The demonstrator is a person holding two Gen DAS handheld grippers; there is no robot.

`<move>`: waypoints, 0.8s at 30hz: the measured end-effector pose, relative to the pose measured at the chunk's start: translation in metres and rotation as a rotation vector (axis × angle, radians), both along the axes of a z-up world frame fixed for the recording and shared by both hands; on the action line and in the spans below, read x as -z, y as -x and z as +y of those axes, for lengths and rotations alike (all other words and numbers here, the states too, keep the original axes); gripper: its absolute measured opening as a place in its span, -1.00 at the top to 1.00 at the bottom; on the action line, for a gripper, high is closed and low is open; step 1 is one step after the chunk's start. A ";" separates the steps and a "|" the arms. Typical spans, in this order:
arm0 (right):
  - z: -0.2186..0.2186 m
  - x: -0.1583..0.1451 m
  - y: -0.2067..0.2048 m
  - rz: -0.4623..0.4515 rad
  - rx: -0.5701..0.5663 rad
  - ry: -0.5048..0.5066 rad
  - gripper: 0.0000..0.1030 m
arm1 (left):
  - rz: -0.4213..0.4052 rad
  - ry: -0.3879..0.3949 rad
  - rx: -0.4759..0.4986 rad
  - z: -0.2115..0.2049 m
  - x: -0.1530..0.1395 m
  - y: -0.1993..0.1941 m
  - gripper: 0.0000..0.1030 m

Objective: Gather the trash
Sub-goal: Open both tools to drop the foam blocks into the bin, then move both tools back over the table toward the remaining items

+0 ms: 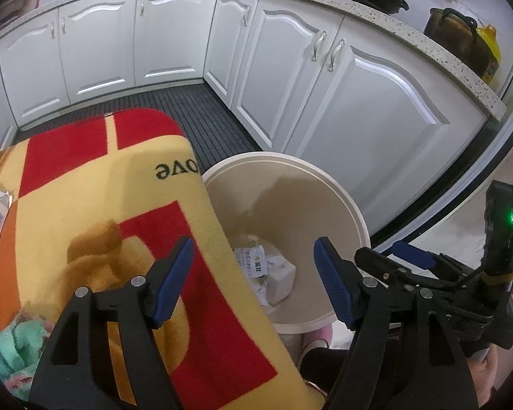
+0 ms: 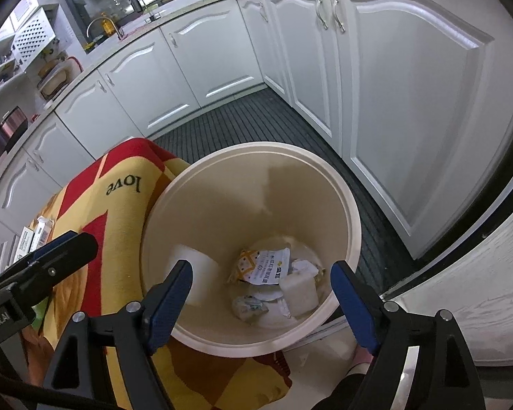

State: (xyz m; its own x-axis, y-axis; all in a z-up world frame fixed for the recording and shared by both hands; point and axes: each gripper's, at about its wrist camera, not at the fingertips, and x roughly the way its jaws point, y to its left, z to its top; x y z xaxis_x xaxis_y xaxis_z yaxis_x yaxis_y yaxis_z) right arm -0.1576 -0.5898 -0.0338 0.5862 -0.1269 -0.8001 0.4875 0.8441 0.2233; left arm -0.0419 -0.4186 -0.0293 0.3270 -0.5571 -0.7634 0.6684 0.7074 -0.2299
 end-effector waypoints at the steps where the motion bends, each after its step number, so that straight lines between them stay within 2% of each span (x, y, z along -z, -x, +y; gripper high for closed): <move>1: 0.001 -0.002 0.001 -0.003 0.000 0.002 -0.57 | -0.004 -0.001 -0.004 0.001 0.000 0.001 -0.39; 10: 0.016 -0.006 0.001 -0.018 -0.026 0.014 -0.57 | -0.063 -0.020 -0.062 0.020 -0.006 0.005 -0.39; 24: 0.063 -0.027 -0.007 -0.046 -0.109 0.084 -0.58 | -0.163 -0.036 -0.173 0.077 -0.027 0.011 -0.39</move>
